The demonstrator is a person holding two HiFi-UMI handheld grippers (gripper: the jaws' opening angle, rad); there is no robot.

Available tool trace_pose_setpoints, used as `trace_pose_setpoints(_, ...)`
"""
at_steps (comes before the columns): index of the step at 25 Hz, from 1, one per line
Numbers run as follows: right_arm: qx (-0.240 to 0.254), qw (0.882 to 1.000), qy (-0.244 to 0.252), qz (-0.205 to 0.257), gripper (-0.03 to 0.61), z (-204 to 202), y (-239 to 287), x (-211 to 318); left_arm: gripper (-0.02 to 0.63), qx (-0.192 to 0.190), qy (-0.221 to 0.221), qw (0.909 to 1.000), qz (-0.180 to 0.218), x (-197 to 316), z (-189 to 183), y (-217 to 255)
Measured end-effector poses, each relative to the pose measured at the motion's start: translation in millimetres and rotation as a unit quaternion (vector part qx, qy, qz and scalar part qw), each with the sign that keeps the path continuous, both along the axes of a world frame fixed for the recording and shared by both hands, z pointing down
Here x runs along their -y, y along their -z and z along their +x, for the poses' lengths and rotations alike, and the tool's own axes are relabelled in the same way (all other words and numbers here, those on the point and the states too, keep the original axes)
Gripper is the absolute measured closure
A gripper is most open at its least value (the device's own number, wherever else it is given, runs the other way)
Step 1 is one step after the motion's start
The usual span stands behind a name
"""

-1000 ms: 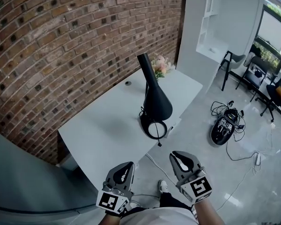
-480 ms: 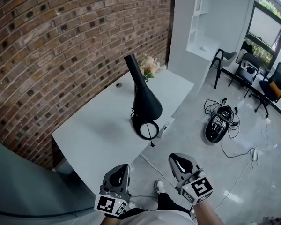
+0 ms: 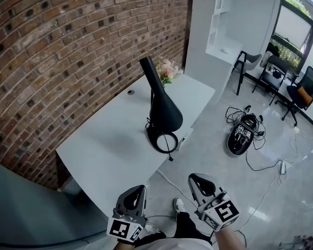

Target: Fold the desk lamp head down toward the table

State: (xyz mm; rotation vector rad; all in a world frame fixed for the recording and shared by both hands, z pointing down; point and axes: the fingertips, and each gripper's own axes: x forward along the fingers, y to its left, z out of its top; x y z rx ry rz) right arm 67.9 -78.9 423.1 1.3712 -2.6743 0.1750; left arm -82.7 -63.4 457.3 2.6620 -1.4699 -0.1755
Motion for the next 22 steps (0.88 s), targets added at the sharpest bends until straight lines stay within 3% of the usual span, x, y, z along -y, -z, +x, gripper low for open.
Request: trace_pose_setpoints(22,0.004,1.000,0.016,0.006,0.558,-9,8,-11,0.606,-0.003,-0.012,0.9997,0.019,0,11,10)
